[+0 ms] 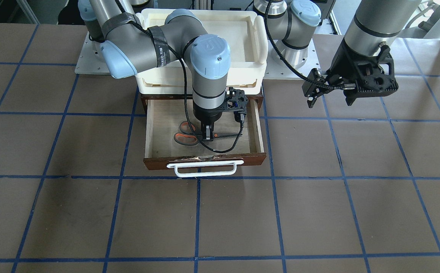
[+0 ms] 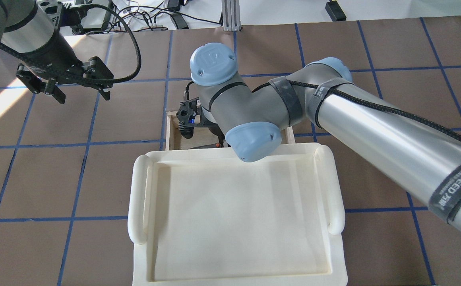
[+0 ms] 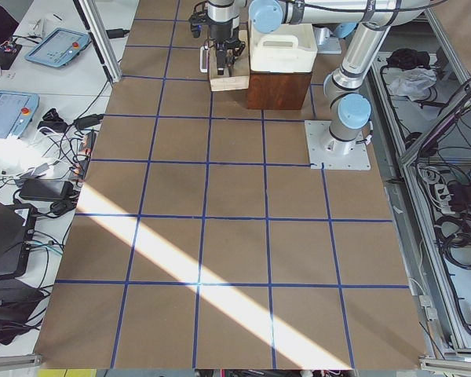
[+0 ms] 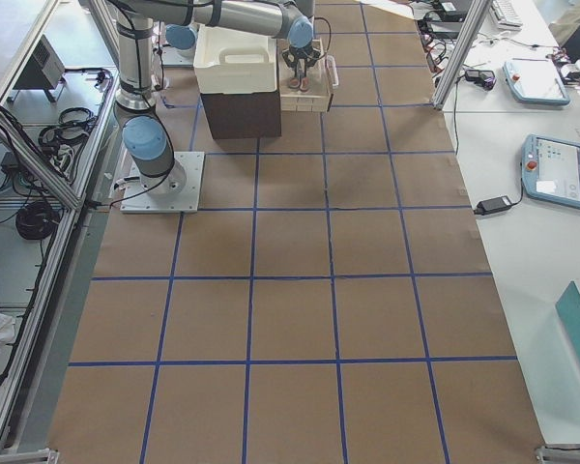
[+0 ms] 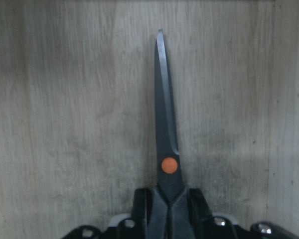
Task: Put scissors in drawer and close it
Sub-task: 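Lower the scissors into the drawer and open the right gripper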
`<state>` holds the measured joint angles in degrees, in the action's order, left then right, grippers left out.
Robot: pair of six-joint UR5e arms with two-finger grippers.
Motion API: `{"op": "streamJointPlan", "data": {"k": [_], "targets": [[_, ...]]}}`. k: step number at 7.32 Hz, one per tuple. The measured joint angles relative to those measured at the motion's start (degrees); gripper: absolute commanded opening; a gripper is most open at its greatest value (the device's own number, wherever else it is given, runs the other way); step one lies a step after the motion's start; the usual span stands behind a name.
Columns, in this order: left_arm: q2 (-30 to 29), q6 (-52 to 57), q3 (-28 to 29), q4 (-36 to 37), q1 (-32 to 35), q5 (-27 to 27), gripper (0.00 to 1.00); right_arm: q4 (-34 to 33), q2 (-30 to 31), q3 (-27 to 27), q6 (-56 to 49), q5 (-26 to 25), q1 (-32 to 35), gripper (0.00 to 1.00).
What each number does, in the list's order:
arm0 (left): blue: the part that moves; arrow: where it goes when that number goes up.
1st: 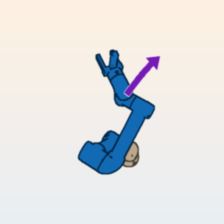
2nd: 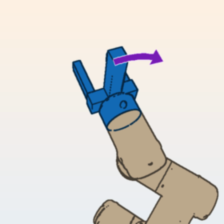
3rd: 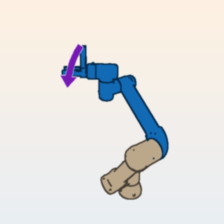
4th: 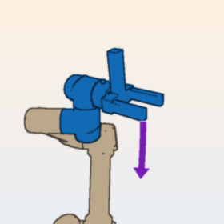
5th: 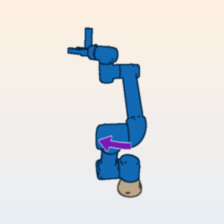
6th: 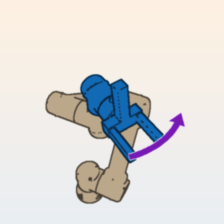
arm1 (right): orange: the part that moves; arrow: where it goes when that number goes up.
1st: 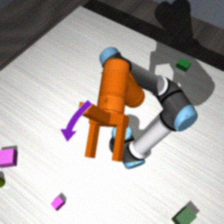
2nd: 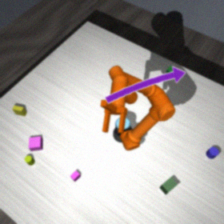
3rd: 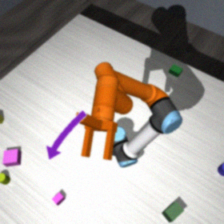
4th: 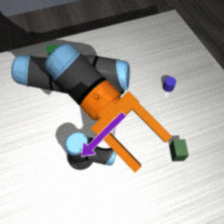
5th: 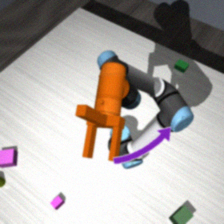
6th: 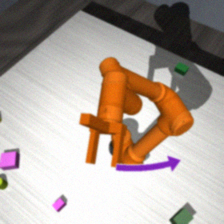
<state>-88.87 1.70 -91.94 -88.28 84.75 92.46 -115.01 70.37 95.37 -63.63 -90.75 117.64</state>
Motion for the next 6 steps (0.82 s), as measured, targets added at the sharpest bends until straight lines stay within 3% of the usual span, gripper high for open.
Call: {"op": "streamJointPlan", "data": {"k": [2, 3, 4, 5, 6], "targets": [[0.31, 0.32, -0.14, -0.35, 0.05, 0.2, 1.0, -0.2, -0.26, 0.06, 0.08, -0.05, 0.01, 0.0], [0.66, 0.36, -0.16, -0.53, 0.06, 0.08, 1.0, -0.28, -0.32, 0.07, 0.14, -0.11, 0.01, 0.38], [0.87, 0.35, -0.17, -0.69, 0.06, -0.02, 1.0, -0.35, -0.33, 0.08, 0.35, -0.1, 0.01, 0.59], [1.04, 0.31, -0.17, -0.9, 0.05, -0.11, 1.0, -0.32, -0.31, 0.06, 0.63, 0.1, 0.0, 0.71], [1.17, 0.25, -0.17, -1.16, 0.01, -0.17, 1.0, -0.17, -0.16, -0.03, 0.87, 0.24, -0.01, 0.72]]}}
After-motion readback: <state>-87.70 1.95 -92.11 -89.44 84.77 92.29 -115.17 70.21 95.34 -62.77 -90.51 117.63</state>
